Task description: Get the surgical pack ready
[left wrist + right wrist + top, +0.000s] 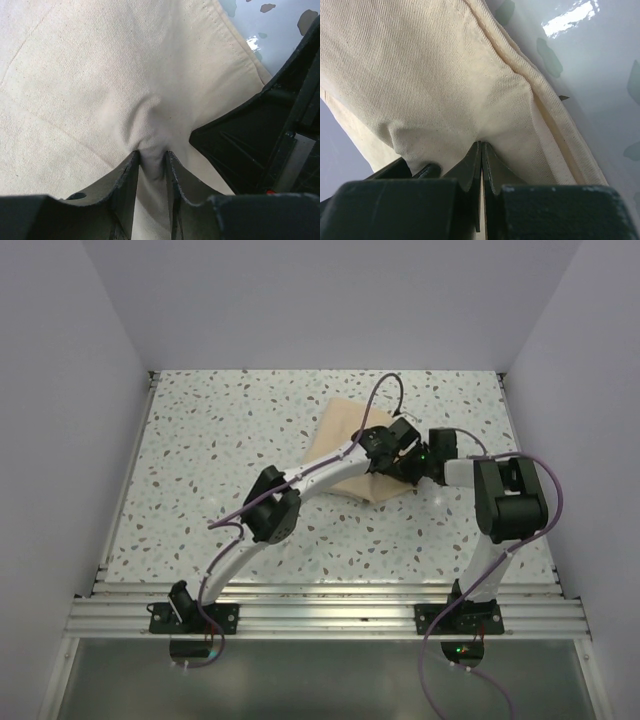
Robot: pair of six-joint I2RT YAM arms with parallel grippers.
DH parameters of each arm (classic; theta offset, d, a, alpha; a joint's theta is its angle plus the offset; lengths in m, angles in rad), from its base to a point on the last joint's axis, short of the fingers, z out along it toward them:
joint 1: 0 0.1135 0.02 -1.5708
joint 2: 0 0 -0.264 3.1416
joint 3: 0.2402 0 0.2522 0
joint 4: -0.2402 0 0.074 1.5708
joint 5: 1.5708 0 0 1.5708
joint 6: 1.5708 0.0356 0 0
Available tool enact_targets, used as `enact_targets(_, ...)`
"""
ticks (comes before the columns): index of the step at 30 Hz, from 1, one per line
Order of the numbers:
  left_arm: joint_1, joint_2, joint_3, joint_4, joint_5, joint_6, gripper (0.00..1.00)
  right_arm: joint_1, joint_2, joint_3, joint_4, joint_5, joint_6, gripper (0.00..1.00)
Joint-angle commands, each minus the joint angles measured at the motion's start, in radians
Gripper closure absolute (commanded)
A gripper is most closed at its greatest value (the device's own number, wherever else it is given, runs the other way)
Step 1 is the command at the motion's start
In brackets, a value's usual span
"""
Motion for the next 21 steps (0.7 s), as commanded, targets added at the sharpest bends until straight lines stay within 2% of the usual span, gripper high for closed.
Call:
enact_targets(1, -0.020, 0.057, 0.001, -0.071, -0.055, 0.051, 0.66, -0.001, 0.001, -0.049, -0.097, 0.053, -0.022, 1.00)
enact_targets(6, -0.048, 0.080, 0.002, -0.079, -0.107, 0.093, 0.71, -0.009, -0.014, -0.075, -0.090, 0.053, -0.019, 1.00)
enact_targets(9, -0.051, 0.090, 0.002, -0.087, -0.120, 0.107, 0.81, -0.015, -0.024, -0.085, -0.087, 0.052, -0.019, 1.00)
enact_targets(10, -0.053, 0.091, 0.002, -0.088, -0.131, 0.114, 0.88, -0.018, -0.030, -0.091, -0.087, 0.050, -0.019, 1.00)
enact_targets(13, -0.057, 0.091, 0.002, -0.087, -0.153, 0.133, 1.00, -0.024, -0.037, -0.100, -0.088, 0.050, -0.022, 1.00)
enact_targets(18, -0.056, 0.061, -0.010, -0.087, -0.167, 0.121, 1.00, -0.030, -0.045, -0.099, -0.096, 0.046, -0.037, 1.00)
enact_targets(21, -0.040, 0.007, -0.010, -0.056, -0.113, 0.113, 1.00, -0.032, -0.056, -0.094, -0.090, 0.035, -0.048, 1.00)
